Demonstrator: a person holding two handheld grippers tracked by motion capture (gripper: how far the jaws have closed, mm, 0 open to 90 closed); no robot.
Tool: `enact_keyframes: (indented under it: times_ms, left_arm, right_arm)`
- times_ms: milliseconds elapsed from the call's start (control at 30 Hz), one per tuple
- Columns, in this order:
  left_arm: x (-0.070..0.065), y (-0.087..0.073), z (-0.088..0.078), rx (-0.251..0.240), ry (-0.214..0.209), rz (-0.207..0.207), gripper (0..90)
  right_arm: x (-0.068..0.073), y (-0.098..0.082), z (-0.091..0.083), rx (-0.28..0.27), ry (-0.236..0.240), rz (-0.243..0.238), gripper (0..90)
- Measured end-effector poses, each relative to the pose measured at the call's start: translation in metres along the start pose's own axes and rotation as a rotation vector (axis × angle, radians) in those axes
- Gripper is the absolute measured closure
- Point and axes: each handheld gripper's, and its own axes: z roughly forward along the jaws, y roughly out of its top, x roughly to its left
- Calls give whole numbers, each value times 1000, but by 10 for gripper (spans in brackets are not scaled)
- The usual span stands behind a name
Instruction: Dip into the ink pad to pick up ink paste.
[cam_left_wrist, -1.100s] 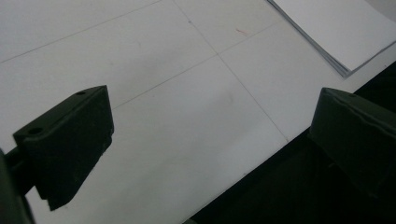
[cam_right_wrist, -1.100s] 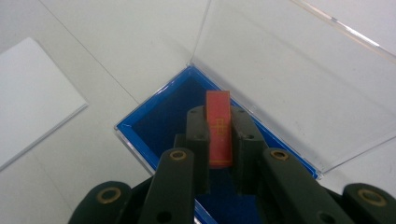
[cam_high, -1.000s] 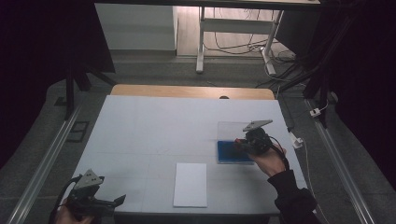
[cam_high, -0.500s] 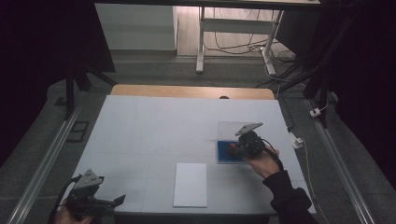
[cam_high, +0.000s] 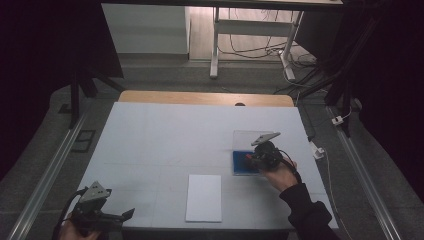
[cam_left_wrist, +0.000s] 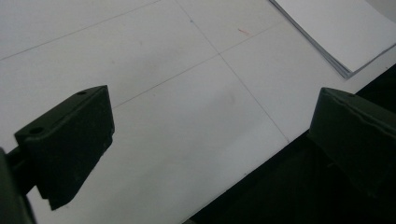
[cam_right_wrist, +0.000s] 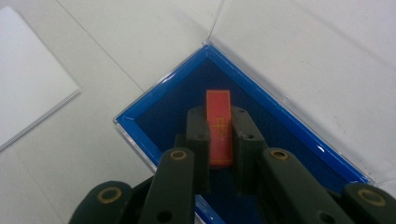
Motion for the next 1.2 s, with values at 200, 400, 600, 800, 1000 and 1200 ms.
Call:
enact_keyframes:
  times_ms: [200,400,600,800,1000,1200]
  left_arm:
    - [0,0,1,4,0,0,3]
    - [0,1,1,7,1,3,4]
    - [0,0,1,5,2,-3,4]
    - [0,0,1,5,2,-5,4]
    - [1,0,1,3,2,-4,4]
    - [1,0,0,-1,-5,-13,5]
  right_arm:
    - [7,1,1,4,-38,-25,812]
    - [8,0,2,1,-46,-28,812]
    - [-2,-4,1,-20,13,48,812]
    - [10,0,2,-3,-54,-34,811]
    - [-1,-4,1,-25,9,41,811]
    - [2,-1,1,-12,-7,22,808]
